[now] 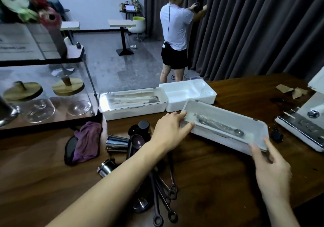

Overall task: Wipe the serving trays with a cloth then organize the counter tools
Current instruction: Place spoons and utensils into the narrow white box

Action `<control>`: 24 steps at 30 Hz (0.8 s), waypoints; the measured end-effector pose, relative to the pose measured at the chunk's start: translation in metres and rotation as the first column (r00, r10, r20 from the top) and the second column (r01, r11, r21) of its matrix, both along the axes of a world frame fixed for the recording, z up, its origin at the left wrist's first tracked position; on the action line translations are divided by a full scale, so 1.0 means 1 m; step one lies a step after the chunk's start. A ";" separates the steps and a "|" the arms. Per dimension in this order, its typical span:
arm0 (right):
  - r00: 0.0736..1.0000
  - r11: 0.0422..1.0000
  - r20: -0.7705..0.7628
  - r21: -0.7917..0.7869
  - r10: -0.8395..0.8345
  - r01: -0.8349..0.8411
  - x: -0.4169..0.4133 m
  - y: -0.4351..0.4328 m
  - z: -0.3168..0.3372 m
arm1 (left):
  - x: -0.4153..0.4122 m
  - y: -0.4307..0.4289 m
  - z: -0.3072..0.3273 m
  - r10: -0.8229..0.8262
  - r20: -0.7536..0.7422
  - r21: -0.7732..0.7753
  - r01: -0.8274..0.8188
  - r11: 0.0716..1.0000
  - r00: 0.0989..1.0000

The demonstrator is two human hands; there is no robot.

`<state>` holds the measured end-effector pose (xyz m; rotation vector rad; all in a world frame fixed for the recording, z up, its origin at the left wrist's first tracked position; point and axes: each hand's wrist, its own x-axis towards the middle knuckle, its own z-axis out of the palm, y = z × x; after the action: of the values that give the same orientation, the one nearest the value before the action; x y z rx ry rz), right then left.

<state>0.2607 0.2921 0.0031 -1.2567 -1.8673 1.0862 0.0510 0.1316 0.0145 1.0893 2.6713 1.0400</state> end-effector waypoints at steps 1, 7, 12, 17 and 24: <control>0.999 0.999 -0.020 0.023 0.030 -0.029 -0.009 0.004 0.008 | -0.003 -0.004 0.007 0.035 -0.025 0.042 -0.034 0.999 0.999; 0.949 0.944 -0.112 0.189 0.295 -0.272 -0.105 0.006 0.051 | -0.045 -0.054 0.040 0.276 0.009 0.216 -0.271 0.938 0.961; 0.831 0.825 -0.108 0.245 0.546 -0.510 -0.199 -0.016 0.060 | -0.077 -0.110 0.047 0.505 0.012 0.217 -0.495 0.841 0.863; 0.723 0.719 -0.058 0.183 0.688 -0.670 -0.258 -0.044 0.046 | -0.093 -0.154 0.037 0.606 0.061 0.138 -0.608 0.782 0.793; 0.700 0.694 -0.001 0.130 0.714 -0.708 -0.273 -0.051 0.014 | -0.105 -0.167 0.019 0.627 0.046 0.066 -0.629 0.775 0.777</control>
<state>-0.0127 0.2414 0.0169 -0.3836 -2.4131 1.3331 -0.0541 -0.0356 0.0338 0.1389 3.0675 1.2252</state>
